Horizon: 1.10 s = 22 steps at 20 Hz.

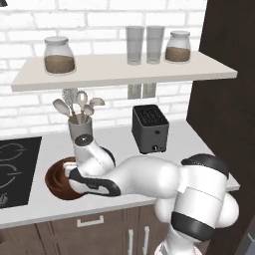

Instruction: Pick up the bowls on the counter and stack them on top of one another in the open cabinet. Place the smaller bowl on top of the larger bowl.

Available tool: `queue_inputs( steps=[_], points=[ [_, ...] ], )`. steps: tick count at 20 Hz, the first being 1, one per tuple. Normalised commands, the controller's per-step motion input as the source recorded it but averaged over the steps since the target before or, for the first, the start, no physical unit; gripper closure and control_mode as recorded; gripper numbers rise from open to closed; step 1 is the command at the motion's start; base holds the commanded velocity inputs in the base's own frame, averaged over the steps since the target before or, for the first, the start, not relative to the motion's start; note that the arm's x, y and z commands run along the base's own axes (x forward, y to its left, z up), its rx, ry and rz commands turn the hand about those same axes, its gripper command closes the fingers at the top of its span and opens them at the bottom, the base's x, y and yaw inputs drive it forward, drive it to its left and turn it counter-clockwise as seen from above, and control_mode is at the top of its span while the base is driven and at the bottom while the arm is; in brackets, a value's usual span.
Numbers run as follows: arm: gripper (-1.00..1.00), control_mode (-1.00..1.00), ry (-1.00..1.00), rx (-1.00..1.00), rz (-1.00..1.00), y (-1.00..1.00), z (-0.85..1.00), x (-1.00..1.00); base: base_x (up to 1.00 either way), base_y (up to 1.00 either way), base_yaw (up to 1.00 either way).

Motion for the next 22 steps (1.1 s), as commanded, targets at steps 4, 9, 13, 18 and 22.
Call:
queue_inputs(
  steps=[4, 9, 13, 18, 22],
  points=[
    [1.0, -1.0, -0.15, 0.15, -0.14, -0.71, 0.72, -0.25, 0.0, 0.0, 0.0],
    [1.0, -1.0, -0.4, 0.24, -0.18, -0.87, 1.0, -0.55, 0.0, 0.0, 0.0],
    [1.0, -1.0, -0.45, 0.24, -0.2, -0.85, 1.0, -0.55, 0.0, 0.0, 0.0],
    [1.0, -1.0, -0.43, 0.25, -0.2, -0.81, 1.0, -0.6, 0.0, 0.0, 0.0],
    [1.0, -1.0, -0.4, 0.25, -0.17, -0.6, 1.0, -0.52, 0.0, 0.0, 0.0]
  ],
)
